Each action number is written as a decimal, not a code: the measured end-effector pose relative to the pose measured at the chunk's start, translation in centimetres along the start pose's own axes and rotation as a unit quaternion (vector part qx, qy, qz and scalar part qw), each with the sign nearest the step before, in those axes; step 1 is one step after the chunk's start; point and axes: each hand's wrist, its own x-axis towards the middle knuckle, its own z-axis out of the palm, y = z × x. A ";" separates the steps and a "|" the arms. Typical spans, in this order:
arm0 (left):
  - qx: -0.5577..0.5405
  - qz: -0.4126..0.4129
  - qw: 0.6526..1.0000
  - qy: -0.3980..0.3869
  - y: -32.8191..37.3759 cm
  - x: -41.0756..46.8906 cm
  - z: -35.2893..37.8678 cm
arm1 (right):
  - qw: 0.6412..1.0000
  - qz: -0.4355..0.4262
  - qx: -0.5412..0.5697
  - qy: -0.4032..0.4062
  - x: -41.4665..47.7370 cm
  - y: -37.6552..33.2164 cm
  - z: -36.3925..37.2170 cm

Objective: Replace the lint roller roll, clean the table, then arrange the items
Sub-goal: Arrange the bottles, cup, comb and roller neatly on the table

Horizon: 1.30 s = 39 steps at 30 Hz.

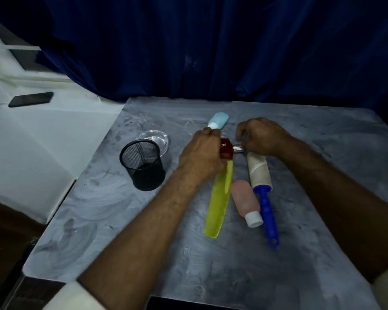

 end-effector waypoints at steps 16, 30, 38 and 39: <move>0.111 -0.055 0.989 -0.080 -1.6 4.4 0.4 | 0.990 -0.098 -0.080 -0.056 2.1 -0.2 -0.3; -0.264 -0.204 0.885 0.325 -2.1 1.5 3.1 | 0.924 -0.034 0.372 0.082 2.4 -5.2 0.2; -0.283 -0.219 0.865 0.353 -2.1 0.9 4.5 | 0.952 -0.049 0.292 0.079 3.1 -7.7 3.2; -0.286 -0.223 0.863 0.350 -2.1 0.9 4.6 | 0.953 -0.052 0.290 0.074 3.2 -7.7 3.2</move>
